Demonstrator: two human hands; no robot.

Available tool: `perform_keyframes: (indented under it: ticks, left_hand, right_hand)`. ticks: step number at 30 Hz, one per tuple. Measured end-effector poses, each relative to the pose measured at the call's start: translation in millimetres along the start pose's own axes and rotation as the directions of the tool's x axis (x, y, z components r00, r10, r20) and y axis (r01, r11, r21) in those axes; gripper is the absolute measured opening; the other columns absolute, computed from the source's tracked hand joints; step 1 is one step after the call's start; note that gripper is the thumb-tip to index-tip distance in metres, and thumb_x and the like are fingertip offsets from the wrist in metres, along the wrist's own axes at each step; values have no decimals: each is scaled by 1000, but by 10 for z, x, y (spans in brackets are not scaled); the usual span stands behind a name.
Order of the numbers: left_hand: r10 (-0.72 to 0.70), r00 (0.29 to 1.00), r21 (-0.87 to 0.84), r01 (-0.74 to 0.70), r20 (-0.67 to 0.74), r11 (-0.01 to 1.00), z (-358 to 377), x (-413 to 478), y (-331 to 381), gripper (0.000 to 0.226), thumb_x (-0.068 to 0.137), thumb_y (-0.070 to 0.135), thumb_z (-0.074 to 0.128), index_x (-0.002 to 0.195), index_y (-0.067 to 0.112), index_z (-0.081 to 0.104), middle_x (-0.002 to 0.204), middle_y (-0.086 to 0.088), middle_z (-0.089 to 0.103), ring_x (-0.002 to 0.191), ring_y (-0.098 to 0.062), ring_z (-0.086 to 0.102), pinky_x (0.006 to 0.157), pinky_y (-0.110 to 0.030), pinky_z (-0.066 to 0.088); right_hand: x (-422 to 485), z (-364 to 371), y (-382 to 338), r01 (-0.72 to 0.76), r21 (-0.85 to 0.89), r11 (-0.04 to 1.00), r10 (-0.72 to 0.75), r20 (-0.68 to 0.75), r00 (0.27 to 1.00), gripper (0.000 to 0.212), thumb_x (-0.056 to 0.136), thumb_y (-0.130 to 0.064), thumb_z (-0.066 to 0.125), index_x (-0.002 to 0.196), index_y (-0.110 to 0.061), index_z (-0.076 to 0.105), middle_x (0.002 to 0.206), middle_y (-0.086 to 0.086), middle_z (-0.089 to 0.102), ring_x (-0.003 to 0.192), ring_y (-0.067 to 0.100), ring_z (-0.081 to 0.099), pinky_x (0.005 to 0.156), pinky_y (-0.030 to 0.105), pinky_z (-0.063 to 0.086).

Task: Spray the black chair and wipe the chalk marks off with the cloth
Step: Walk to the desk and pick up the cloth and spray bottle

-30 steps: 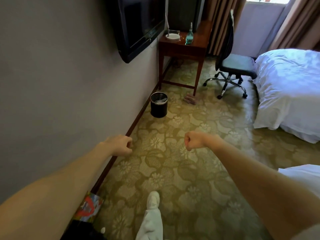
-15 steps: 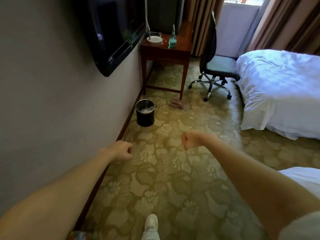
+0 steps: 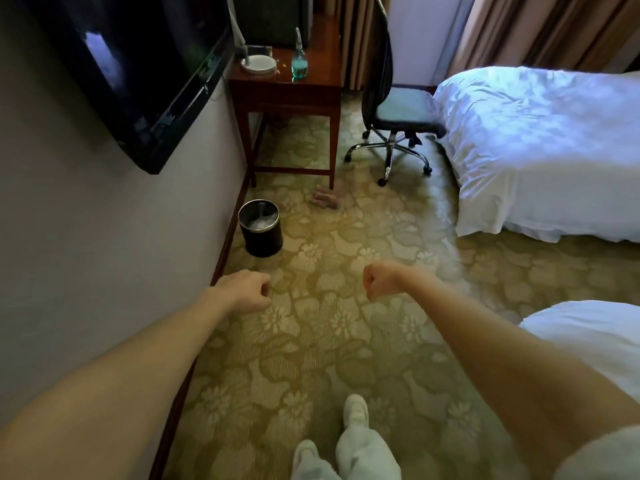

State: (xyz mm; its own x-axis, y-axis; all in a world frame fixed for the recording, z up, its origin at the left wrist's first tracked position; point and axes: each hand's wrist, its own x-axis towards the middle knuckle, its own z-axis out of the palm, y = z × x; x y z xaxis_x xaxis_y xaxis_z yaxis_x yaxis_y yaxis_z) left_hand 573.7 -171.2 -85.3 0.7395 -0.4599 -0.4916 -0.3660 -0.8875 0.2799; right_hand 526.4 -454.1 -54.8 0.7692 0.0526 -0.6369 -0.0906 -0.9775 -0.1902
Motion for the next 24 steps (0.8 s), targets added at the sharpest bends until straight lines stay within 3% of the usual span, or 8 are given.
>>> perform_keyframes:
  ticks: [5,10,13,17,24]
  left_hand:
    - [0,1000,8,0,32,1000,-119,320,131,4,81,30,57,83,28,54,86,5,58,81,-15,58,78,-41,55]
    - [-28,999,0,28,17,1000,-422,692,222,6,82,32,57,87,30,55,90,7,57,84,-13,57,79,-39,55]
    - [-62,998,-20,63,16,998,-670,981,241,13,78,38,54,89,31,56,92,6,58,85,-13,57,81,-40,55]
    - [-114,993,-14,114,11,993,-1027,1433,305,19,72,38,52,89,31,56,95,5,58,88,-16,58,83,-43,54]
    - [-63,996,15,64,-68,998,-1365,2120,660,9,83,30,51,91,30,56,87,12,56,85,-12,56,80,-37,52]
  right_hand:
    - [219,-189,229,-32,41,999,31,6,999,15,85,-12,63,96,-16,54,88,-3,52,89,17,50,72,26,41]
    - [555,-561,399,-38,-24,999,38,25,999,27,86,-15,63,112,-12,57,110,6,55,100,20,52,85,30,45]
    - [792,-908,510,-22,-76,997,24,30,999,35,88,-16,60,122,-8,56,120,7,56,109,23,54,84,28,44]
    - [1115,-1372,727,12,-95,995,-13,-3,1000,34,86,-15,60,118,-7,60,119,9,59,105,23,57,81,29,47]
    - [1521,-1968,1222,30,-148,989,-34,-26,999,31,85,-9,53,115,-6,61,117,11,61,106,25,59,85,32,50]
